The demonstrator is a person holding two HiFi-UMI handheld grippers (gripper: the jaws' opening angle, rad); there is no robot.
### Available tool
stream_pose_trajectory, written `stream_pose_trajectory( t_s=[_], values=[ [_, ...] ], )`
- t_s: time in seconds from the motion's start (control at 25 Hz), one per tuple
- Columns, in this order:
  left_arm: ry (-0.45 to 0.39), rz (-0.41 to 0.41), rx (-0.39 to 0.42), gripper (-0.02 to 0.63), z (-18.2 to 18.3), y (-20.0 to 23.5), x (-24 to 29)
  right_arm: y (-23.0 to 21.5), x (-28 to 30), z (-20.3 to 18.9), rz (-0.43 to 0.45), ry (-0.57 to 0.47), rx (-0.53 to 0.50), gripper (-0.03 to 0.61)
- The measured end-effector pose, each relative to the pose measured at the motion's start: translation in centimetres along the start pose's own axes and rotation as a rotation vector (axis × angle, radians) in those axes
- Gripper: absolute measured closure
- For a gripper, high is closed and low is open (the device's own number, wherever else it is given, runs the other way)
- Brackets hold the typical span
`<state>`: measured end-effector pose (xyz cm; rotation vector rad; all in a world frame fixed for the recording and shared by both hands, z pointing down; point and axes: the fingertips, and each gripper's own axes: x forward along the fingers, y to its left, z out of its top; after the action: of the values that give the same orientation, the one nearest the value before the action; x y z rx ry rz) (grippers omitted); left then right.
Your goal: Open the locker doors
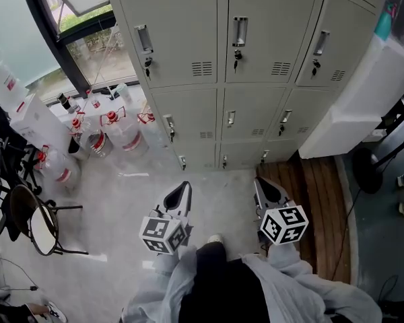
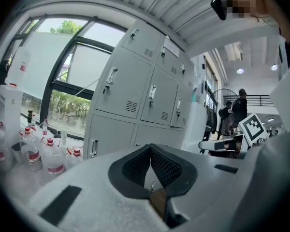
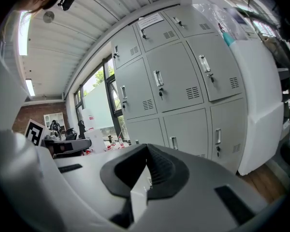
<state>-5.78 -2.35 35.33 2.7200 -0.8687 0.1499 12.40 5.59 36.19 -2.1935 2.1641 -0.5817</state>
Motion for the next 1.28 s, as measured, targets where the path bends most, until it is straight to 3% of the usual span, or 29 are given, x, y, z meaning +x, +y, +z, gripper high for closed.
stream_pose_trajectory(
  t_s=[0.56, 1.0, 1.28],
  values=[
    [0.046, -0.05, 0.008, 0.604, -0.1, 2.3, 4.2, -0.8, 4.0, 0.3, -0.024, 0.015, 0.007, 0.577],
    [0.035, -0.001, 0.004, 0.603, 1.9, 3.2, 9.4, -3.6, 8.4, 4.1, 0.005, -0.023, -0.038, 0.577],
    [0.03, 0.036, 0.027, 0.603, 3.1, 3.7, 12.9, -6.6, 11.3, 6.5, 0.029, -0.053, -0.088, 0.46]
  ],
)
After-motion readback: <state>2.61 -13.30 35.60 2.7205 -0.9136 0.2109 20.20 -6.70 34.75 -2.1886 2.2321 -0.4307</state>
